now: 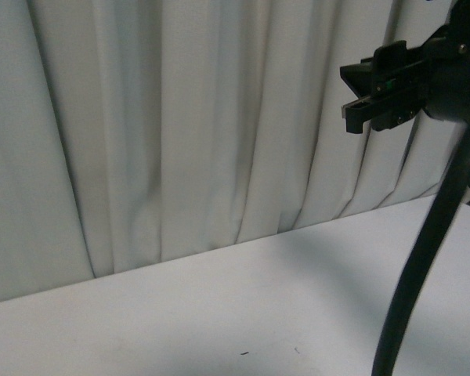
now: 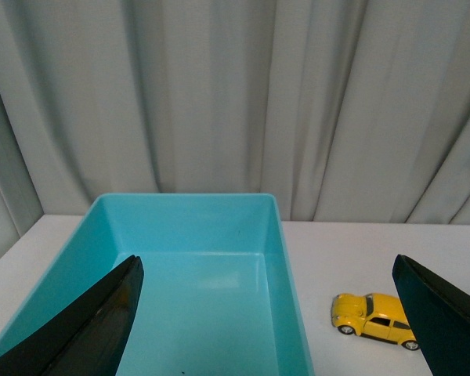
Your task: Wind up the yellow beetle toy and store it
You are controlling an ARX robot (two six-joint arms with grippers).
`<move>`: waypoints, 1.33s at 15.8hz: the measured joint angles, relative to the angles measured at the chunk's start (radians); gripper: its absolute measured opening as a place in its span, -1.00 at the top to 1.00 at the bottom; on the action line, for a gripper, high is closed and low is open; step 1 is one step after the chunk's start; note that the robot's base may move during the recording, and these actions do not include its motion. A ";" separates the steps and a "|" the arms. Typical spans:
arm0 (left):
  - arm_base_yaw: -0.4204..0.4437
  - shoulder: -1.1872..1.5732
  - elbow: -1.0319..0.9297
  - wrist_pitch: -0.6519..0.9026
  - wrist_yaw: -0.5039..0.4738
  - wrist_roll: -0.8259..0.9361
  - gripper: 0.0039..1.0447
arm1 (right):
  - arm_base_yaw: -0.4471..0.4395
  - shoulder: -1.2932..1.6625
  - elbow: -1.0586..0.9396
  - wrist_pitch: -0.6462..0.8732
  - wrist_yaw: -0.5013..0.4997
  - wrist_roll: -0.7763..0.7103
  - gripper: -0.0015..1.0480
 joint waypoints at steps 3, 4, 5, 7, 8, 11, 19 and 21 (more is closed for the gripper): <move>0.000 0.000 0.000 0.000 0.000 0.000 -0.88 | 0.045 -0.150 -0.217 0.021 0.042 0.182 0.96; 0.000 0.000 0.000 0.001 -0.002 0.000 -0.88 | 0.056 -0.182 -0.240 0.020 0.058 0.187 0.96; 0.000 0.000 0.000 0.001 0.002 0.000 -0.88 | 0.095 -0.213 -0.266 0.014 0.106 0.194 0.96; 0.000 0.000 0.000 0.001 0.000 0.000 -0.88 | 0.124 -0.276 -0.322 -0.016 0.111 0.195 0.96; 0.000 0.000 0.000 0.000 0.000 0.000 -0.88 | 0.124 -0.315 -0.343 -0.027 0.114 0.195 0.96; 0.000 0.000 0.000 0.001 0.000 0.000 -0.88 | 0.124 -0.358 -0.360 -0.046 0.114 0.195 0.96; 0.000 0.000 0.000 0.000 0.000 0.000 -0.88 | 0.124 -0.465 -0.405 -0.115 0.114 0.195 0.96; 0.000 0.000 0.000 0.000 0.000 0.000 -0.88 | 0.124 -0.491 -0.413 -0.132 0.114 0.195 0.96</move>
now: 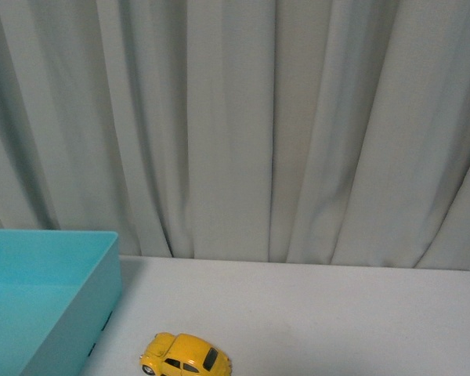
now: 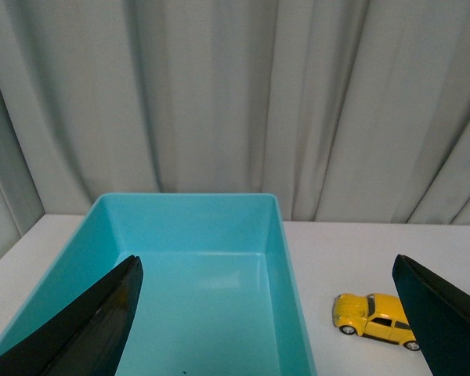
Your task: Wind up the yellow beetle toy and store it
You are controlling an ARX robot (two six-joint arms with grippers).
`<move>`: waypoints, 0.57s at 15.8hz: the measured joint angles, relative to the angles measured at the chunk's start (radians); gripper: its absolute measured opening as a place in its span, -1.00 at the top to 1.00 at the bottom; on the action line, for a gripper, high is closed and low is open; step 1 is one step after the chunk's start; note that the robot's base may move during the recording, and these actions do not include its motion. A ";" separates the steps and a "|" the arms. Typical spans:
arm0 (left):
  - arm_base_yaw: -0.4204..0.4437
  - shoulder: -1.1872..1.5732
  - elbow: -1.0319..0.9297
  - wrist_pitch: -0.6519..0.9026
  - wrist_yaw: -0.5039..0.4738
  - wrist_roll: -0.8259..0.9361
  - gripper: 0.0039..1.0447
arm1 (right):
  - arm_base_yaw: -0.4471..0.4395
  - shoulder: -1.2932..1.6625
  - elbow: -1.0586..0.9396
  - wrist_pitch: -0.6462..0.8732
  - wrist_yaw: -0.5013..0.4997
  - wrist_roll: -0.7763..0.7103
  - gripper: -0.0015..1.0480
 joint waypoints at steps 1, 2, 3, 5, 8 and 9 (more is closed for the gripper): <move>0.000 0.000 0.000 0.000 0.000 0.000 -0.88 | 0.000 -0.024 -0.007 -0.016 0.000 0.000 0.96; 0.000 0.000 0.000 0.000 0.000 0.000 -0.88 | 0.000 -0.059 -0.016 -0.043 0.000 0.001 0.96; 0.000 0.000 0.000 0.000 0.000 0.000 -0.88 | 0.000 -0.069 -0.046 0.014 0.000 0.002 0.96; 0.000 0.000 0.000 0.000 0.000 0.000 -0.88 | 0.000 -0.248 -0.059 -0.173 0.000 0.003 0.96; 0.000 0.000 0.000 0.000 0.000 0.000 -0.88 | 0.000 -0.386 -0.059 -0.309 0.000 0.002 0.96; 0.000 0.000 0.000 0.000 0.000 0.000 -0.88 | 0.000 -0.405 -0.059 -0.328 0.000 0.003 0.96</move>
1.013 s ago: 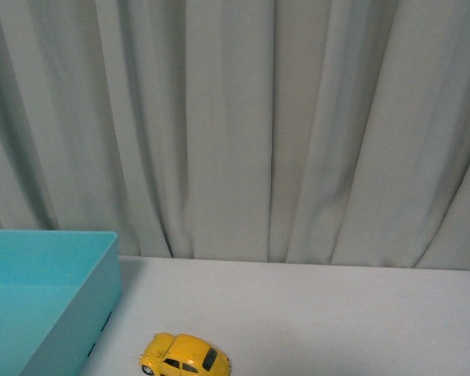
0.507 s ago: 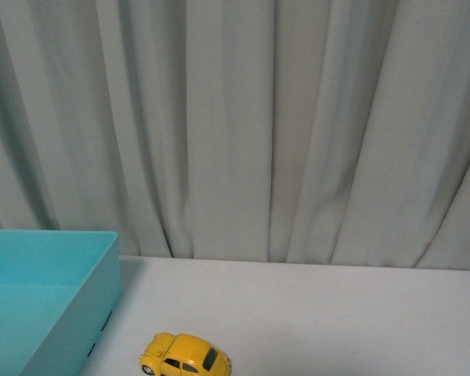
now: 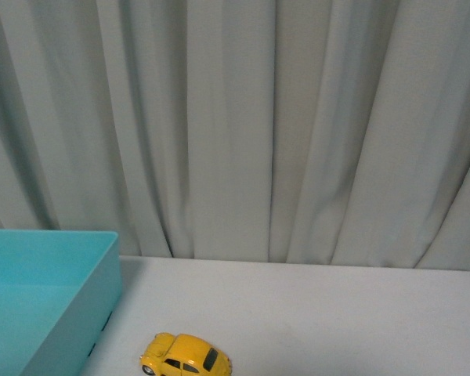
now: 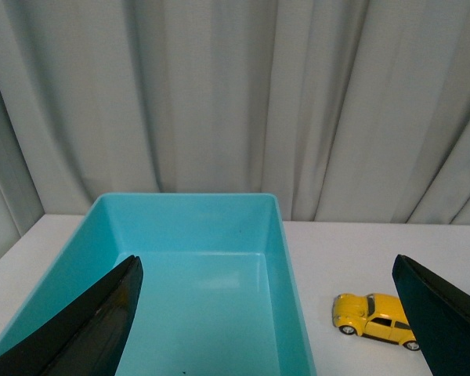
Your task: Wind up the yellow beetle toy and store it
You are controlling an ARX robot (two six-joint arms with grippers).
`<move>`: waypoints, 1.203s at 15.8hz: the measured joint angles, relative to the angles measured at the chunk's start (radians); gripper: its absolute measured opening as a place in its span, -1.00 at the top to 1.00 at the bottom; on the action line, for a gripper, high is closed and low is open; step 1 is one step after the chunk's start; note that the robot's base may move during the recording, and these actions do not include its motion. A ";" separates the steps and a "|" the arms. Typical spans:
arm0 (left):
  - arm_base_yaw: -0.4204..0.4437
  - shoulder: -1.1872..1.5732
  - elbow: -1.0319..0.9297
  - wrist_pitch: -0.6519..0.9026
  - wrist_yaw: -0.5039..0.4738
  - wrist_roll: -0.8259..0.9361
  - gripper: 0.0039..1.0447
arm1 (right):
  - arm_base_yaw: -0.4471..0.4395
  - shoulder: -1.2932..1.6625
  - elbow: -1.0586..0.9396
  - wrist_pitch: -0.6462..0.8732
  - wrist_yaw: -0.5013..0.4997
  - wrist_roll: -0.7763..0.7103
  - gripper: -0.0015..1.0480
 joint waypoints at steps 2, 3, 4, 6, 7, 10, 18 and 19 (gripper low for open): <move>0.000 0.000 0.000 0.000 0.000 0.000 -0.88 | 0.000 -0.036 0.000 -0.031 0.000 0.000 0.96; 0.000 0.000 0.000 0.000 0.000 0.000 -0.88 | 0.000 -0.053 0.000 -0.050 0.000 0.000 0.96; 0.000 0.000 0.000 0.000 0.000 0.000 -0.88 | 0.000 -0.066 0.000 -0.066 0.000 0.000 0.96; 0.000 0.000 0.000 0.000 0.000 0.000 -0.88 | 0.000 -0.099 0.000 -0.096 0.000 0.000 0.96; 0.000 0.000 0.000 0.000 0.000 0.000 -0.88 | 0.000 -0.110 0.000 -0.107 0.000 0.000 0.96; 0.000 0.000 0.000 0.000 -0.002 0.000 -0.88 | 0.000 -0.251 0.001 -0.296 0.001 0.000 0.96; 0.000 0.000 0.000 0.000 0.000 0.000 -0.88 | 0.000 -0.288 0.000 -0.292 0.003 0.000 0.25; 0.000 0.000 0.000 0.000 0.000 0.000 -0.88 | 0.000 -0.288 0.000 -0.292 0.003 0.000 0.15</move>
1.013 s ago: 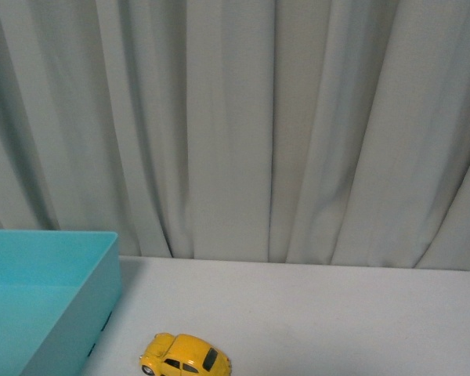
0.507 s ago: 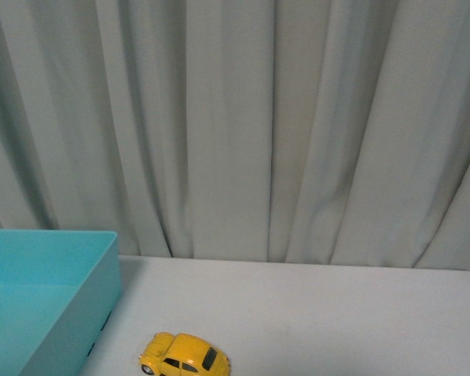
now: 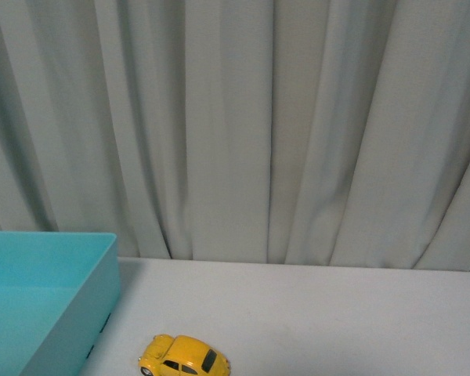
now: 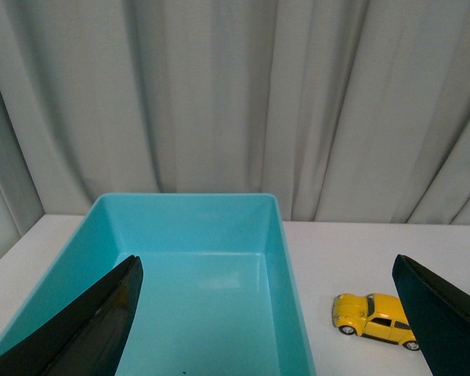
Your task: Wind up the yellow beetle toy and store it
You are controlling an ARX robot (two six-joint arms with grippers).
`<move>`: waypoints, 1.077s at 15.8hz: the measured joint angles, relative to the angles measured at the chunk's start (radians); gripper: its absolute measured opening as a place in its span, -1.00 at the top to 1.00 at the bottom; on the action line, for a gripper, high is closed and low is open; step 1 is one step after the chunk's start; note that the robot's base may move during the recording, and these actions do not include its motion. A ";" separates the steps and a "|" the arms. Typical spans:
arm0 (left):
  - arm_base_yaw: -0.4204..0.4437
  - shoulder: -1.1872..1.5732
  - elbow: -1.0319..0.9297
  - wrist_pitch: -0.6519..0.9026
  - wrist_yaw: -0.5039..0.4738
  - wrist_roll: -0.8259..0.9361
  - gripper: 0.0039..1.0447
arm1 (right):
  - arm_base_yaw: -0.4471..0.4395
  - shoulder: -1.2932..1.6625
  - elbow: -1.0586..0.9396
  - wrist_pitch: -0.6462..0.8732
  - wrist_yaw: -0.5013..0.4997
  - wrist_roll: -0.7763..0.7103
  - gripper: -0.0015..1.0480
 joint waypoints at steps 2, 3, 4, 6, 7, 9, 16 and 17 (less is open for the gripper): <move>0.000 0.000 0.000 0.000 0.000 0.000 -0.88 | 0.000 0.000 0.000 0.000 0.000 0.000 0.04; 0.000 0.000 0.000 0.000 0.000 0.000 -0.88 | 0.000 0.000 0.000 0.000 0.000 0.000 -0.02; 0.000 0.000 0.000 0.000 0.000 0.000 -0.88 | 0.000 0.000 0.000 0.000 0.000 0.000 -0.23; 0.000 0.000 0.000 0.000 0.000 0.000 -0.88 | 0.000 0.000 0.000 0.000 0.000 0.000 -0.68; 0.000 0.000 0.000 0.000 0.000 0.000 -0.88 | 0.000 0.000 0.000 0.000 0.000 0.000 -0.88; 0.000 0.000 0.000 0.000 0.000 0.000 -0.88 | 0.000 0.000 0.000 0.000 0.000 0.000 -0.87; -0.182 0.256 0.121 -0.077 -0.441 -0.184 -0.88 | -0.002 0.000 0.000 0.000 0.000 0.000 -0.87; -0.192 0.298 0.121 -0.007 -0.410 -0.178 -0.88 | -0.002 0.000 0.000 0.000 0.000 0.000 -0.87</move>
